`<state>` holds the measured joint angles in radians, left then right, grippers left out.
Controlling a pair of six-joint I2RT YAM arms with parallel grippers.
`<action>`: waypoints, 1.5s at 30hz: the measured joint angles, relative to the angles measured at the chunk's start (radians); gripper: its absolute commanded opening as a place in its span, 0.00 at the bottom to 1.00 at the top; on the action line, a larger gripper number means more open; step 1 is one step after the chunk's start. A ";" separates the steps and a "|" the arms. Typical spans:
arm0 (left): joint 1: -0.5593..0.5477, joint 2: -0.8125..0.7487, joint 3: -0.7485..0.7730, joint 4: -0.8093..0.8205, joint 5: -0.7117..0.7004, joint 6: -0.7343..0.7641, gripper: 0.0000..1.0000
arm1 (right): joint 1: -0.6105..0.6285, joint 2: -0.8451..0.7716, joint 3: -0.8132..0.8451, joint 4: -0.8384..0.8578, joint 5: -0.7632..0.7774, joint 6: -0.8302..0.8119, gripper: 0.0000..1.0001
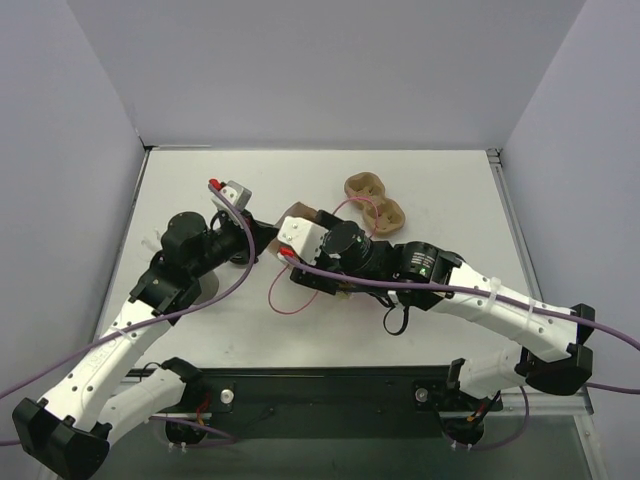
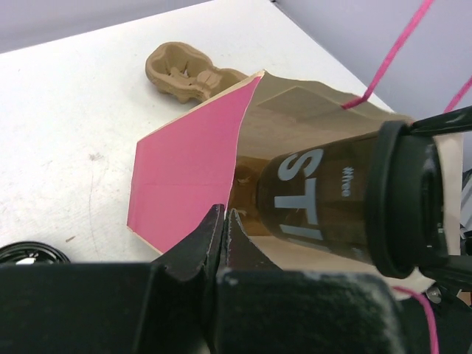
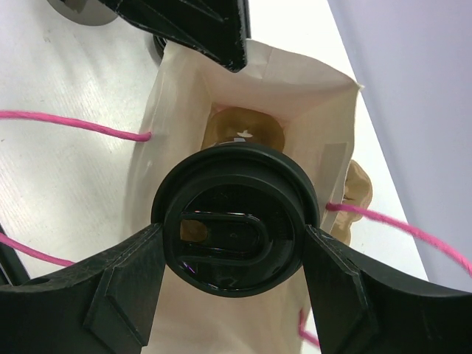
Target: Pack the takeout coffee
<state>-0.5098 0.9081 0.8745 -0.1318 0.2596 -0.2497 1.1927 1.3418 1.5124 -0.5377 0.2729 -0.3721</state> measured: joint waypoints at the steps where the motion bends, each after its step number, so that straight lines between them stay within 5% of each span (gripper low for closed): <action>1: 0.000 -0.002 0.000 0.008 0.010 0.003 0.00 | -0.001 0.005 -0.003 0.001 0.000 -0.001 0.47; 31: -0.008 -0.103 -0.158 0.163 0.121 -0.108 0.00 | -0.092 -0.106 -0.454 0.265 0.019 -0.058 0.46; 45: -0.121 -0.169 -0.248 0.204 -0.106 -0.141 0.00 | -0.162 -0.114 -0.521 0.337 -0.084 -0.192 0.44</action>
<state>-0.6304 0.7391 0.6270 0.0727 0.1532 -0.3908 1.0306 1.2282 0.9909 -0.2008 0.1886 -0.5644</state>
